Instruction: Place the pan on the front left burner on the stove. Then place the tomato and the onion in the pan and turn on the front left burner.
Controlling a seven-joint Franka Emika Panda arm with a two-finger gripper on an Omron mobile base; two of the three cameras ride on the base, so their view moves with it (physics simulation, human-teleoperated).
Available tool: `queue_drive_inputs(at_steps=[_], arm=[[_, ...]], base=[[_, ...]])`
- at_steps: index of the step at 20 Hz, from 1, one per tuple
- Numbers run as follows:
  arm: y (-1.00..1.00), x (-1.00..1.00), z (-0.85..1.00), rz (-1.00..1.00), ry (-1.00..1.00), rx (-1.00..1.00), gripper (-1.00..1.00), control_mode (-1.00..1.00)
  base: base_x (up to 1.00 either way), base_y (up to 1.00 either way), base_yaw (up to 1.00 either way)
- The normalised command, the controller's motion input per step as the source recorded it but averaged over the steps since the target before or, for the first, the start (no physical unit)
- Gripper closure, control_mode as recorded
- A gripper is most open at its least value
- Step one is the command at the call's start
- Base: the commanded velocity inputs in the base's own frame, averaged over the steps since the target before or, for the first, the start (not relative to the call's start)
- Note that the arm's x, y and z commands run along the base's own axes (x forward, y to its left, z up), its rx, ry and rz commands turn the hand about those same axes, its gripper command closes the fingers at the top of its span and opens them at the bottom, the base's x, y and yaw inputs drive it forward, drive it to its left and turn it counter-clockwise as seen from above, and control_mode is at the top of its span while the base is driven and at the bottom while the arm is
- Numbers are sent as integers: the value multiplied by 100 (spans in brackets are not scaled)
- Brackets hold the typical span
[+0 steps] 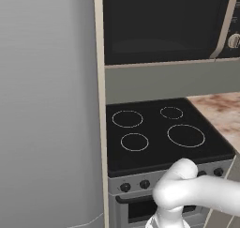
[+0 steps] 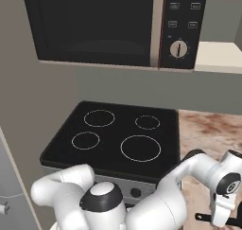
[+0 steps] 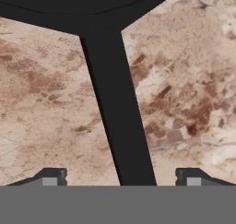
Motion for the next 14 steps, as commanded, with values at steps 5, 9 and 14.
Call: queue_drive_inputs(at_steps=[5,9,14], arm=[[-16,0,-25,0,0,0,-100,-100],[-20,0,-24,0,0,0,-100,-100],[-21,-15,-31,-1,0,0,-100,-100]], base=[[0,0,0],[0,0,0],[0,0,0]])
